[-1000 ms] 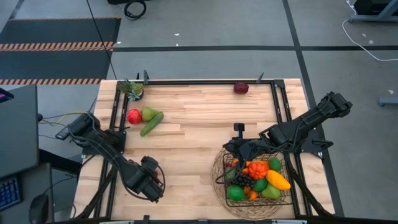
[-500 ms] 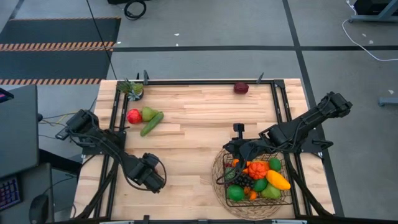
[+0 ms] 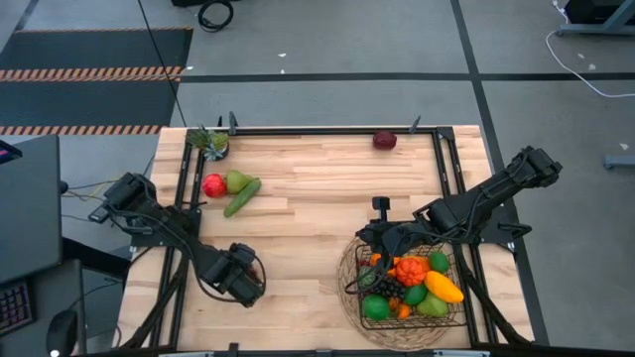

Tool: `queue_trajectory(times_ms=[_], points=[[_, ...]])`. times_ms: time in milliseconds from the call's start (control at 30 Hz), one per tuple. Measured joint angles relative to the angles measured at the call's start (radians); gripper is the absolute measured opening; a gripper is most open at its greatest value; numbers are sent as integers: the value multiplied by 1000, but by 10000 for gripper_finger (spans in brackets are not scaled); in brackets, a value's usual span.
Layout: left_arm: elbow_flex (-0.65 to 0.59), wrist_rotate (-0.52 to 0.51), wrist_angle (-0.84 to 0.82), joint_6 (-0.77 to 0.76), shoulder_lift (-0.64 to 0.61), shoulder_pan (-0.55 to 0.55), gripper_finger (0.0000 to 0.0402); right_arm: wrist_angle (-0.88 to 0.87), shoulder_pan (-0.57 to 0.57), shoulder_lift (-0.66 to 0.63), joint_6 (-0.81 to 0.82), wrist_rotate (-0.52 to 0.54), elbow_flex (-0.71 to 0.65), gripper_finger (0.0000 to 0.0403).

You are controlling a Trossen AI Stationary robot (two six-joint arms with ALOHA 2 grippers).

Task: Build produce basket
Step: Put the bottom dark red apple into the black wire basket

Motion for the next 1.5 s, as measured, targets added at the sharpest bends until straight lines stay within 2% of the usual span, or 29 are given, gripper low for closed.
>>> queue_trajectory(times_ms=[200, 600, 833, 1000, 1167, 1233, 1333, 1500], points=[[-1, -100, 2, 29, 1, 0, 326, 0, 8, -16, 43, 6, 0, 18], [46, -104, 3, 103, 6, 15, 312, 3, 137, -115, 71, 19, 0, 18], [151, -168, -8, 228, 6, 65, 311, -38, 224, -154, 131, 142, 0, 18], [283, -291, -7, 423, 5, 111, 311, -200, 237, -167, 257, 226, 0, 18], [410, -463, 41, 639, 3, 131, 311, -364, 236, -190, 411, 283, 0, 18], [443, -509, 119, 764, 2, 131, 311, -416, 237, -202, 469, 303, 0, 18], [458, -518, 325, 973, 2, 130, 311, -482, 237, -221, 551, 314, 0, 18], [460, -518, 591, 1185, 17, 139, 311, -583, 237, -228, 670, 327, 0, 18]])
